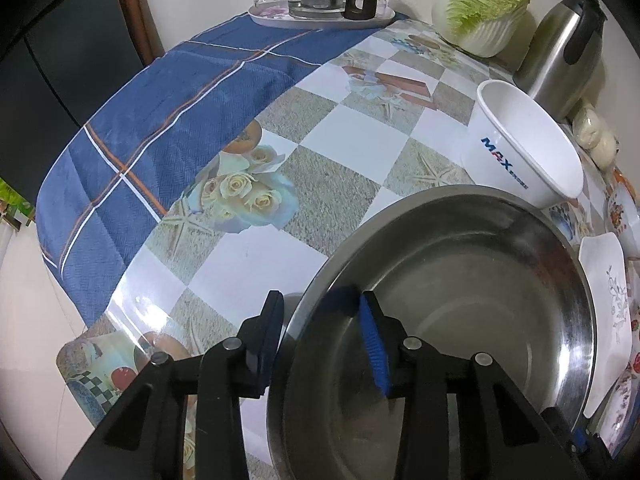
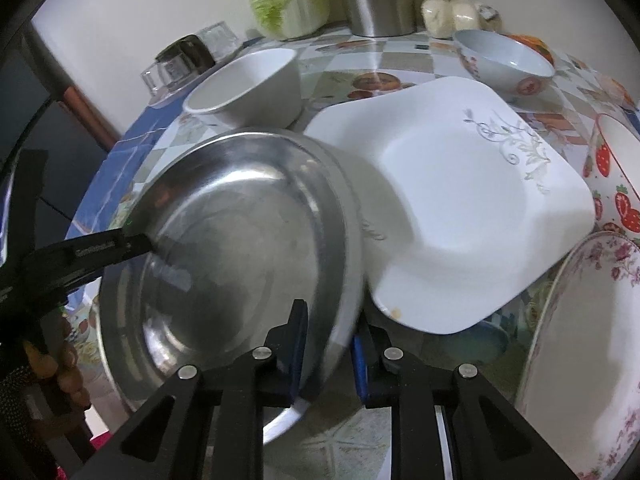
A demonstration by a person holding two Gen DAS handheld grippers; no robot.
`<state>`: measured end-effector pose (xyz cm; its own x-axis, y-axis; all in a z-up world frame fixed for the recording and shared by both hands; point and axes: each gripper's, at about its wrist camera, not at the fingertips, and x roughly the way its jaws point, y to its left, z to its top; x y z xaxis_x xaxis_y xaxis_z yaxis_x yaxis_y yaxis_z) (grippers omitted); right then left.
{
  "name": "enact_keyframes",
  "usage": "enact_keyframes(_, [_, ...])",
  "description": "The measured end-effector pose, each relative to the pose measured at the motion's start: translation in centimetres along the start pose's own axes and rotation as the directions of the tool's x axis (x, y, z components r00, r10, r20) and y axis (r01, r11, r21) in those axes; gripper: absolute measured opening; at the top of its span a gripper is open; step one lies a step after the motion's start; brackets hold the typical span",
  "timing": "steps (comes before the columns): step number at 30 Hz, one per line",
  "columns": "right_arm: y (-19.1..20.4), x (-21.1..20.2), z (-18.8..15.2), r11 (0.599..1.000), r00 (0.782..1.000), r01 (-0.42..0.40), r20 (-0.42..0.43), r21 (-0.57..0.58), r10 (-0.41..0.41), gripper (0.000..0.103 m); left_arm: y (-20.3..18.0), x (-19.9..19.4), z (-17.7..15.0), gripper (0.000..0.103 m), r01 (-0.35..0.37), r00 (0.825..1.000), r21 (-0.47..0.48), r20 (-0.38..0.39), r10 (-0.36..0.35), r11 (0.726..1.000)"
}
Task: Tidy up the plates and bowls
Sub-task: 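Lift and carry the steel basin with both tools across the table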
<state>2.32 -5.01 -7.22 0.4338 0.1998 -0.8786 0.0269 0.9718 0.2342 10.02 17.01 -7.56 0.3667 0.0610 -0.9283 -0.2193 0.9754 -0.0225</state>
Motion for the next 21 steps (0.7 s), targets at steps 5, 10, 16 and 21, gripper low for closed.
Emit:
enact_keyframes(5, [0.1, -0.7, 0.0, 1.0, 1.0, 0.004, 0.013, -0.01, -0.004, 0.022, 0.5, -0.3, -0.5, 0.04, 0.036, 0.999, -0.022, -0.012, -0.036, 0.999])
enact_keyframes(10, [0.6, -1.5, 0.0, 0.998, 0.999, 0.024, 0.044, -0.05, -0.022, 0.022, 0.4, -1.1, -0.5, 0.04, 0.037, 0.999, -0.02, 0.012, -0.037, 0.999])
enact_keyframes(16, [0.6, -2.7, 0.2, 0.999, 0.997, 0.011, 0.072, -0.051, -0.007, 0.022, 1.3, -2.1, -0.8, 0.04, 0.084, 0.996, -0.059, 0.023, -0.083, 0.995])
enact_keyframes(21, [0.5, -3.5, 0.2, 0.999, 0.996, -0.013, 0.088, -0.048, 0.017, 0.022, 1.4, -2.6, -1.1, 0.04, 0.097, 0.995, -0.08, 0.032, -0.095, 0.992])
